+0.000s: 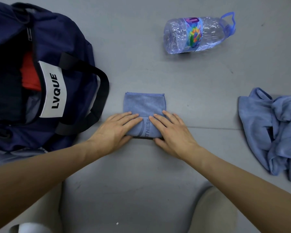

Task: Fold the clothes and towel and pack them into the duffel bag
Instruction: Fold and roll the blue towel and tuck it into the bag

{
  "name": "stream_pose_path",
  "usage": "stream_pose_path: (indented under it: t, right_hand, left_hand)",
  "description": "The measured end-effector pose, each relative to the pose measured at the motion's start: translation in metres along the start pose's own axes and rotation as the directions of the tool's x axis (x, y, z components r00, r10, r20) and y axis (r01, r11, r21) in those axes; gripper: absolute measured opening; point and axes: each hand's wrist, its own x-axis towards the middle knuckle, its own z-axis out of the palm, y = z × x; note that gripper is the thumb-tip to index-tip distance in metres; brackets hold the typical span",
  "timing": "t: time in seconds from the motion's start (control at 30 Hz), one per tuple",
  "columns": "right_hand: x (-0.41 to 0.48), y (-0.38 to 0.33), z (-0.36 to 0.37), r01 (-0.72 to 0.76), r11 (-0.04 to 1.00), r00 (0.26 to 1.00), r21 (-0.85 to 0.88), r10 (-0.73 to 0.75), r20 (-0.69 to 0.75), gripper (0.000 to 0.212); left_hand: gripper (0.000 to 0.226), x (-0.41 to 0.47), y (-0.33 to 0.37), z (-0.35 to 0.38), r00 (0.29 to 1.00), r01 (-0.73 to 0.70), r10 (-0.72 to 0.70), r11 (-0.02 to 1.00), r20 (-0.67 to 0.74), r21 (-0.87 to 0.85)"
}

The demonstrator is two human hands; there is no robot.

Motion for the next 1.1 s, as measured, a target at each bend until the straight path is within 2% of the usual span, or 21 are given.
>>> stream_pose_path:
  t: [0.1,0.2,0.37,0.53,0.6,0.67,0.77,0.9,1.1]
  right_hand:
    - [-0.001,0.003,-0.005,-0.001,1.000,1.000,0.017,0.001,-0.021,0.075]
    - [-0.002,0.009,-0.004,0.054,0.997,0.998,-0.057,-0.056,-0.030,0.082]
    - [-0.001,0.010,0.001,0.055,0.998,0.993,0.029,-0.051,-0.106,0.068]
    - [-0.001,0.006,-0.007,0.052,0.990,0.994,0.133,-0.039,-0.100,0.056]
    - [0.001,0.006,-0.010,0.058,0.987,0.995,0.150,-0.046,-0.084,0.054]
    - [0.004,0.007,-0.015,0.047,0.987,0.998,0.155,-0.039,-0.053,0.053]
    - [0.010,0.009,-0.027,0.033,0.980,0.999,0.196,-0.037,0.019,0.047]
    - [0.019,0.007,-0.043,-0.033,0.972,0.998,0.231,0.019,0.065,0.055]
    - [0.030,0.005,-0.040,-0.061,0.978,0.998,0.197,0.062,0.003,0.059]
  left_hand:
    - [0.055,0.008,0.004,-0.010,0.996,0.089,-0.091,0.992,-0.020,-0.085]
    - [0.045,0.009,0.003,-0.015,0.996,0.081,-0.083,0.991,-0.014,-0.106]
    - [0.029,0.004,0.002,-0.015,0.994,0.068,-0.080,0.986,-0.077,-0.152]
    - [0.040,0.005,0.004,-0.018,0.990,0.129,-0.136,0.977,-0.033,-0.169]
    - [0.037,0.006,0.004,-0.019,0.989,0.135,-0.144,0.977,-0.042,-0.165]
    - [0.033,0.007,0.006,-0.020,0.983,0.167,-0.179,0.969,-0.050,-0.183]
    - [0.041,0.009,0.009,-0.021,0.966,0.232,-0.250,0.948,-0.059,-0.217]
    - [0.041,0.012,0.010,-0.019,0.928,0.333,-0.367,0.897,-0.069,-0.291]
    - [0.042,0.031,0.008,-0.018,0.874,0.450,-0.486,0.823,-0.018,-0.347]
